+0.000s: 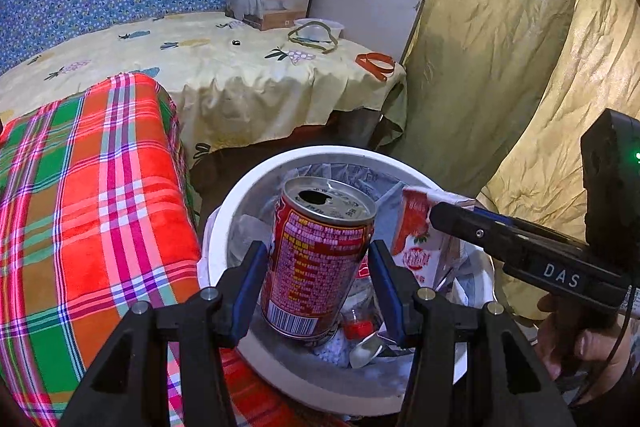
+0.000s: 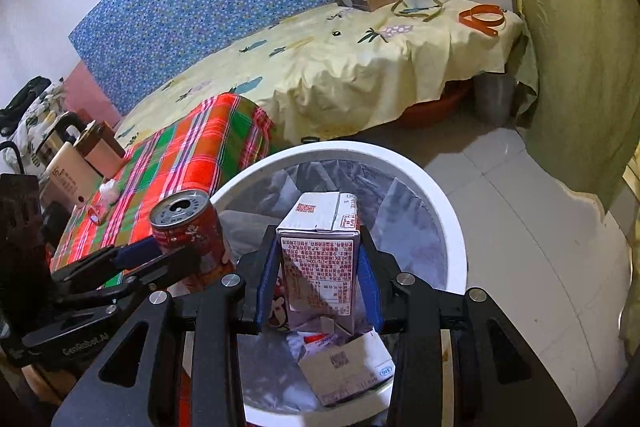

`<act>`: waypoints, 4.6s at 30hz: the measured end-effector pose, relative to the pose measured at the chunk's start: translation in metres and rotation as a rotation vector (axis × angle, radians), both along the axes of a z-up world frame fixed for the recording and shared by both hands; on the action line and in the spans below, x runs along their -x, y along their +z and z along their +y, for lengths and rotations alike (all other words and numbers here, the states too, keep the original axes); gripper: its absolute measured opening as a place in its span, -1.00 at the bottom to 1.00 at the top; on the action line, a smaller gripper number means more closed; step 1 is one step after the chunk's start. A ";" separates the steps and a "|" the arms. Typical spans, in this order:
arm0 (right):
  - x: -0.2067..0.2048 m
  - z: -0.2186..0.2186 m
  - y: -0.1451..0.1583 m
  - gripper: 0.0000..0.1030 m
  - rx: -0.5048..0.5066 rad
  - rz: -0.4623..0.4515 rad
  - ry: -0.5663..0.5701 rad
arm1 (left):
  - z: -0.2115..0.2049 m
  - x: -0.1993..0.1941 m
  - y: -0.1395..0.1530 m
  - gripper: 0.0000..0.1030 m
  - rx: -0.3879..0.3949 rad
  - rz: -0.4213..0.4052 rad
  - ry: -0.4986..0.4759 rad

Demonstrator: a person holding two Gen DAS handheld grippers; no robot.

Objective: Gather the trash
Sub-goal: 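Carry the cola can and juice carton over the bin with both tools, then open both tools over the bin, dropping the cola can and juice carton, then move both open tools back over the table toward the red cup and tissue, then grasp the small red cup with the left tool while the right tool grasps the white tissue, then carry the red cup and white tissue over the bin with both tools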

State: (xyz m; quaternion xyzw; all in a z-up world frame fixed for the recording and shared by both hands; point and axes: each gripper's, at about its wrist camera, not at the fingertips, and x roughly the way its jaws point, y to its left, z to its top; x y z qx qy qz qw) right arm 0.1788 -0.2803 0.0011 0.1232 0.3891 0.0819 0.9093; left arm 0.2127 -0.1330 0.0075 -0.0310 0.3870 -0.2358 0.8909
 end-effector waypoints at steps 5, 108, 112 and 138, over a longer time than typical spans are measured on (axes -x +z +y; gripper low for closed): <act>0.004 -0.002 0.004 0.14 -0.003 -0.021 -0.009 | 0.003 0.001 0.000 0.12 0.002 -0.009 0.011; -0.049 0.234 0.025 0.14 0.072 -0.025 0.460 | 0.306 -0.014 -0.003 -0.18 0.015 -0.061 0.543; -0.062 0.254 0.021 0.14 0.087 -0.016 0.496 | 0.319 -0.003 0.001 -0.18 0.030 -0.076 0.583; -0.114 0.336 -0.019 -0.40 0.118 0.068 0.546 | 0.353 0.014 -0.010 -0.18 0.099 -0.049 0.645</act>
